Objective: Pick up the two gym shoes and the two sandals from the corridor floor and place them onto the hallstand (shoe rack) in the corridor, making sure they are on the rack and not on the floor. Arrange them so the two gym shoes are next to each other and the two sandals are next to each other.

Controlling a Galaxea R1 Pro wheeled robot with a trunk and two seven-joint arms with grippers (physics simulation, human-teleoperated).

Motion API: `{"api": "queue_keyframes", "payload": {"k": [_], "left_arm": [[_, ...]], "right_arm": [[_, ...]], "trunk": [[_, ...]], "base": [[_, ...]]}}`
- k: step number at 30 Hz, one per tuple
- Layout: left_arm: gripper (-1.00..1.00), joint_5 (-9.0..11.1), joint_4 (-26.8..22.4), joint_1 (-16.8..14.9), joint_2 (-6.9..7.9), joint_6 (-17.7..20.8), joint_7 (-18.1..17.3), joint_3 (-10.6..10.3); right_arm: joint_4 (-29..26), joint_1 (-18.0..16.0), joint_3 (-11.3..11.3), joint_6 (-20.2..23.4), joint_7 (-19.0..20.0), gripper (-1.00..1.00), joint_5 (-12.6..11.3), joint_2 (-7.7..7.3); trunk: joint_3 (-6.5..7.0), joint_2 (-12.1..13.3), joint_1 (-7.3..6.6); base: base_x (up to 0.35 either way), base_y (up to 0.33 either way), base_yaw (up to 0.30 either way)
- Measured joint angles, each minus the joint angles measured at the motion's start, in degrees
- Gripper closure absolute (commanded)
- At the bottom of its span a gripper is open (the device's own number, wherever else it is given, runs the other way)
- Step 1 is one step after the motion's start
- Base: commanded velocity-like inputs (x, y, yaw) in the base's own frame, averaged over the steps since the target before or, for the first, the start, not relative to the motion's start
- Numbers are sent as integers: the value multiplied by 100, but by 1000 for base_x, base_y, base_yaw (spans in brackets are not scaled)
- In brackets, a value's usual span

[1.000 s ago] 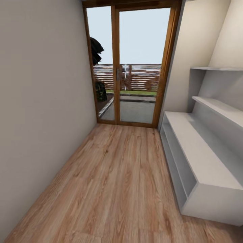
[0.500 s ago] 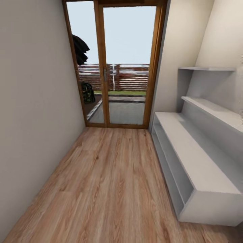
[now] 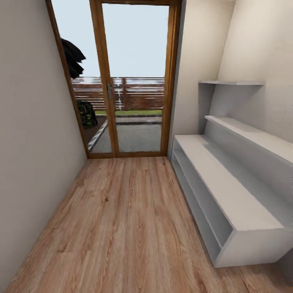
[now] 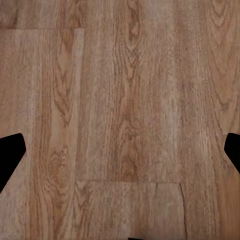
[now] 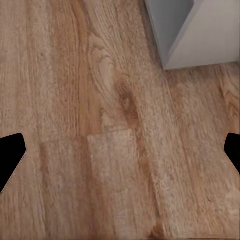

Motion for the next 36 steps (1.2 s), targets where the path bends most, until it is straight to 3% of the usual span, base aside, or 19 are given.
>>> {"api": "queue_keyframes", "payload": {"k": [31, 36], "left_arm": [[-100, 7, -5, -2, -4, 0, -6, -8], [-100, 7, -2, 0, -4, 0, -7, -8]], "right_arm": [[-3, 1, -12, 5, 0, -100, 0, 0], [-2, 1, -12, 7, 0, -100, 0, 0]], "trunk": [[0, 0, 1], [-89, -199, 110]], "base": [[5, 31, -275], [0, 0, -275]]}}
